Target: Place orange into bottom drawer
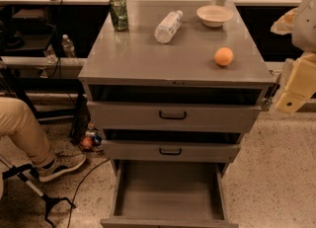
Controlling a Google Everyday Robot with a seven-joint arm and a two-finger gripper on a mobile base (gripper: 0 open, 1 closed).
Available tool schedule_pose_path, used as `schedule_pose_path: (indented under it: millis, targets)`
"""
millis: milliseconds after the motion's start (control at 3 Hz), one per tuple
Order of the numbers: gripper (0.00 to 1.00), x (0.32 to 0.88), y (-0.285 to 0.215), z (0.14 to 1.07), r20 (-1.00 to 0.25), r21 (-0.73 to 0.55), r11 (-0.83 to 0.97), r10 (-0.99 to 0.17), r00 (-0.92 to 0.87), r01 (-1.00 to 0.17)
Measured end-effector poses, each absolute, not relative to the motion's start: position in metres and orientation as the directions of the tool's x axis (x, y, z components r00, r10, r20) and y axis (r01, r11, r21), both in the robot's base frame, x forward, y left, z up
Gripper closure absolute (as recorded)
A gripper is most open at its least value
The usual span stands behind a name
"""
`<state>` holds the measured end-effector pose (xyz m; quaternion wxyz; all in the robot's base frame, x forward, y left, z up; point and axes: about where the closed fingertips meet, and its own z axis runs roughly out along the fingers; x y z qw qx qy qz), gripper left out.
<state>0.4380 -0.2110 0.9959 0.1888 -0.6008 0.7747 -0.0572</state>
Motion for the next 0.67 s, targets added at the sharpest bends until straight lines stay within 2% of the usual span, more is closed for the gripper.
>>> schedule_pose_path:
  millis: [333, 667]
  targets:
    - [0.00, 0.438, -0.211, 0.996, -0.224, -0.315, 0.272, -0.952, -0.207, -0.909]
    - [0.00, 0.463, -0.227, 0.985, -0.286, -0.315, 0.330, -0.927, -0.243, -0.890]
